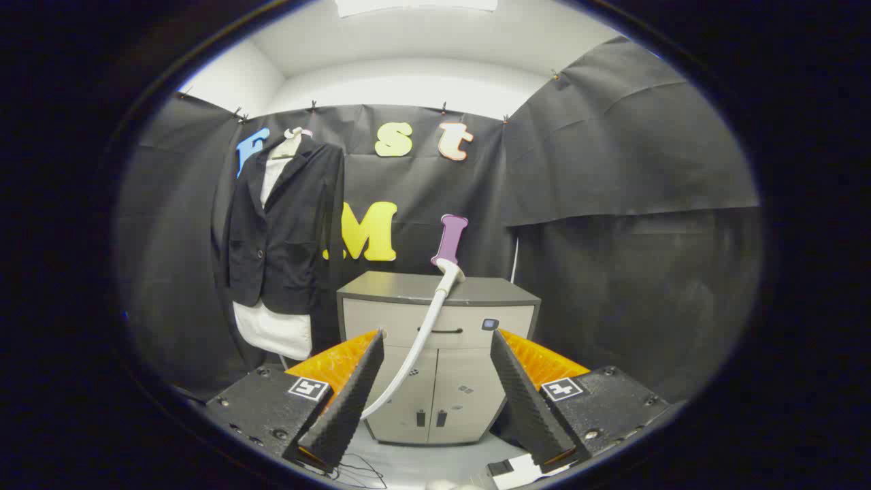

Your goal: Iron the clothes twice with a garment steamer, once on the left side and once on the right side.

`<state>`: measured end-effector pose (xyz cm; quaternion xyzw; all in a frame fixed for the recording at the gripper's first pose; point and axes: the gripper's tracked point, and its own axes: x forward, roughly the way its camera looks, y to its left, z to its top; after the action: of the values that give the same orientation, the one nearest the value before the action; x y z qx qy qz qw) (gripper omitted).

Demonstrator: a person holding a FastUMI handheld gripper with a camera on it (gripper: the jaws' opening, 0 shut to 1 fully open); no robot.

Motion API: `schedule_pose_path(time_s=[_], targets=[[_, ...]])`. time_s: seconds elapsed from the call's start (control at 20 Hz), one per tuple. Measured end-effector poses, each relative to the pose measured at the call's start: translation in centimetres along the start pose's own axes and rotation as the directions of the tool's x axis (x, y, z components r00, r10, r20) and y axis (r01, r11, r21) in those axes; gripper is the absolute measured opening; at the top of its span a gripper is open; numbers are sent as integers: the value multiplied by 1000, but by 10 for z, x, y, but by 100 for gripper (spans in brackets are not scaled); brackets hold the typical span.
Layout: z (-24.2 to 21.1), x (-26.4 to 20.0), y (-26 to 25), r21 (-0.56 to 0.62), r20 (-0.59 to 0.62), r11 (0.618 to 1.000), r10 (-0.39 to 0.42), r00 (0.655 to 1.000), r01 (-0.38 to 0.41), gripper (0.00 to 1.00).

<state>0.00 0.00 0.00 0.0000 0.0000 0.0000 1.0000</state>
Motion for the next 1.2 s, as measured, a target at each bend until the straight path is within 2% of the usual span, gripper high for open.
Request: schedule_pose_path(time_s=[0.85, 1.2], targets=[[10, 3, 10, 27, -23, 999, -41, 999, 42, 98], [38, 49, -10, 63, -14, 996, -58, 998, 59, 98]])
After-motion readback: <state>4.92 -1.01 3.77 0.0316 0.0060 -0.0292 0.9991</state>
